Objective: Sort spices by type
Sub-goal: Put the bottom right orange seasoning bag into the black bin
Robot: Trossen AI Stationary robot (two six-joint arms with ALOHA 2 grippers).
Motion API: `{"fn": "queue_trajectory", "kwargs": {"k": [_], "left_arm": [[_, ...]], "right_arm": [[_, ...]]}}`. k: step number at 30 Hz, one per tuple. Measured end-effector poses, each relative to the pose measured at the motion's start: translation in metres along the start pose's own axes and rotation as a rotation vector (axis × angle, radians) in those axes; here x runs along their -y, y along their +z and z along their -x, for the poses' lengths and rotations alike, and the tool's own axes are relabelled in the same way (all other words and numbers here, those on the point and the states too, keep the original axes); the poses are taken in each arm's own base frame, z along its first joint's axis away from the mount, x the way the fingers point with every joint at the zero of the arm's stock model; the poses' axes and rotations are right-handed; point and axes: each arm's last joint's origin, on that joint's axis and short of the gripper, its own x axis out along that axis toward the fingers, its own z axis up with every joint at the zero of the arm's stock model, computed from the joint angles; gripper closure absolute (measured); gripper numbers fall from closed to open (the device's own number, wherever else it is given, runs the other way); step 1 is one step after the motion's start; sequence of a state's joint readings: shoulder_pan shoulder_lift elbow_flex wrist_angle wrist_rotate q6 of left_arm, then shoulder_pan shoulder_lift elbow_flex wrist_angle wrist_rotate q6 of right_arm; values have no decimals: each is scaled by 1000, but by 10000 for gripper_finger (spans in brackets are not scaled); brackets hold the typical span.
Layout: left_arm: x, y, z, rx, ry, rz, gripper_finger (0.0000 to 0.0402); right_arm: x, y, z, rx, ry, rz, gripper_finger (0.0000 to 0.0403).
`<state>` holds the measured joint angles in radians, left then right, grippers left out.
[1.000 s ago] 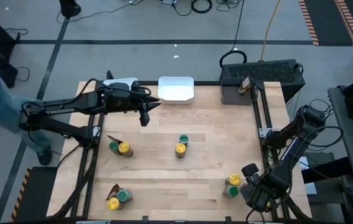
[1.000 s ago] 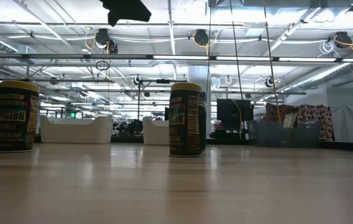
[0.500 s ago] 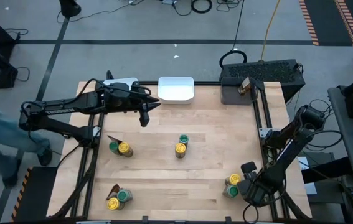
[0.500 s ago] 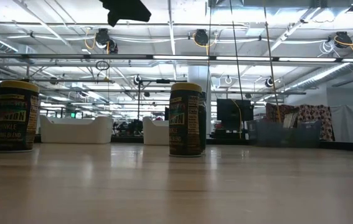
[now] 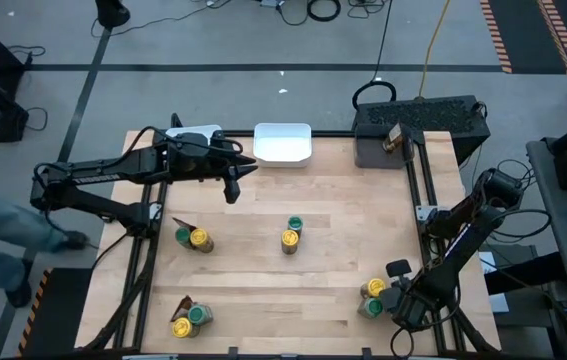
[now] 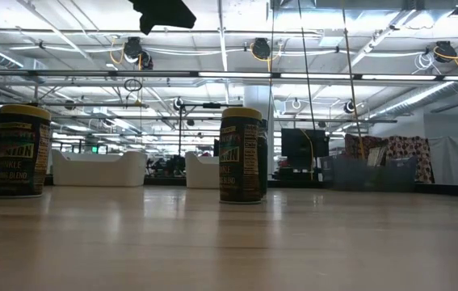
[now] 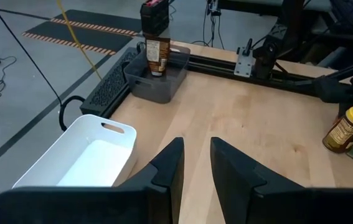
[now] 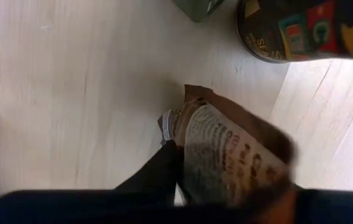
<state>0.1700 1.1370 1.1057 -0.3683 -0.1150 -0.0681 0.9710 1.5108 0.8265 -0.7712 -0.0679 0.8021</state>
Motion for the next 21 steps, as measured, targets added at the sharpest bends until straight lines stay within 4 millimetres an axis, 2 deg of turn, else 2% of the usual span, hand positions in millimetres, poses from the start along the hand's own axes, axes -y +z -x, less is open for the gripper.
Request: {"fn": "queue_trajectory", "kwargs": {"k": [4, 11, 16, 21], "left_arm": [[0, 0, 0, 0, 2, -3, 317], [0, 0, 0, 0, 7, -3, 317], [0, 0, 0, 0, 7, -7, 317], [0, 0, 0, 0, 6, -30, 317]], "right_arm": [[0, 0, 0, -4, 4, 0, 370], [3, -6, 11, -23, 21, -69, 371], [0, -12, 44, -11, 30, -93, 373], [1, -18, 88, 31, 67, -161, 368]]}}
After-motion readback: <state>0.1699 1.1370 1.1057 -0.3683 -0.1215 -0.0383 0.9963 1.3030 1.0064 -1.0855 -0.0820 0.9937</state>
